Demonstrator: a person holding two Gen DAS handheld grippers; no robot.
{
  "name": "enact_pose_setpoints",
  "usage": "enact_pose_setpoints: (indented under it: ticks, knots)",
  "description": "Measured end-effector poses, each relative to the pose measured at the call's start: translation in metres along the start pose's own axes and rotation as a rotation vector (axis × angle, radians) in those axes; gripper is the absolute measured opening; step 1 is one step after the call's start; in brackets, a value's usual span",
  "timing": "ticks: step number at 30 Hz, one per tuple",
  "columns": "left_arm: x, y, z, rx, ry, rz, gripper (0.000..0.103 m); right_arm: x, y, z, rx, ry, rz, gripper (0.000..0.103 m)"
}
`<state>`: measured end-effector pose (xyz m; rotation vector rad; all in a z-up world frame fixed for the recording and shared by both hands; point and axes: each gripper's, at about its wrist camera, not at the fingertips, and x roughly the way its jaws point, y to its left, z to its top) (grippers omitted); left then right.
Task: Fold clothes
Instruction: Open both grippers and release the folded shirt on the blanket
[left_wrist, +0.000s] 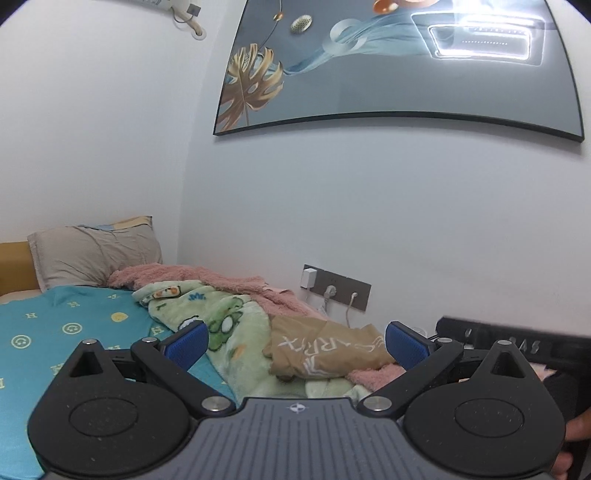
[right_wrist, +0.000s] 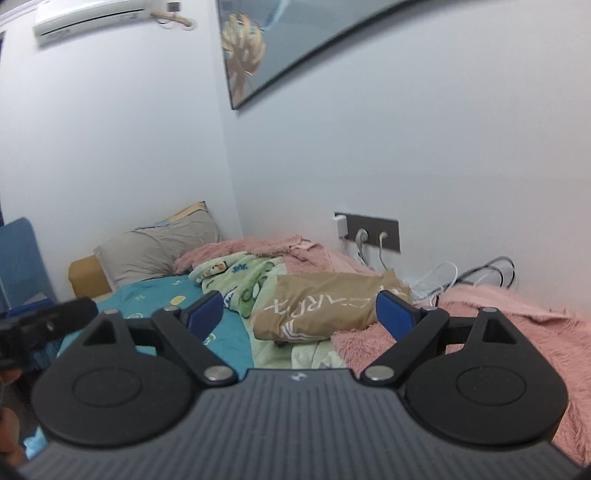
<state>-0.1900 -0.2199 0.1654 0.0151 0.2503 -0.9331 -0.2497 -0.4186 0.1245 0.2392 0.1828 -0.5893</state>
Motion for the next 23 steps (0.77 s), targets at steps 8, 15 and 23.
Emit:
enact_pose_setpoints:
  ticks: [8,15,23]
  knots:
    - [-0.006,0.013,-0.011,0.016,0.011,0.051,0.103,-0.004,0.020,-0.004,-0.037,-0.012,0.003,0.091]
    - [-0.010,0.016,-0.012,0.013,0.003,0.046,0.103,-0.004,0.026,-0.006,-0.058,-0.017,-0.013,0.091]
    - [-0.013,0.014,-0.015,0.028,0.006,0.062,0.103,-0.010,0.030,-0.007,-0.067,-0.033,-0.025,0.091]
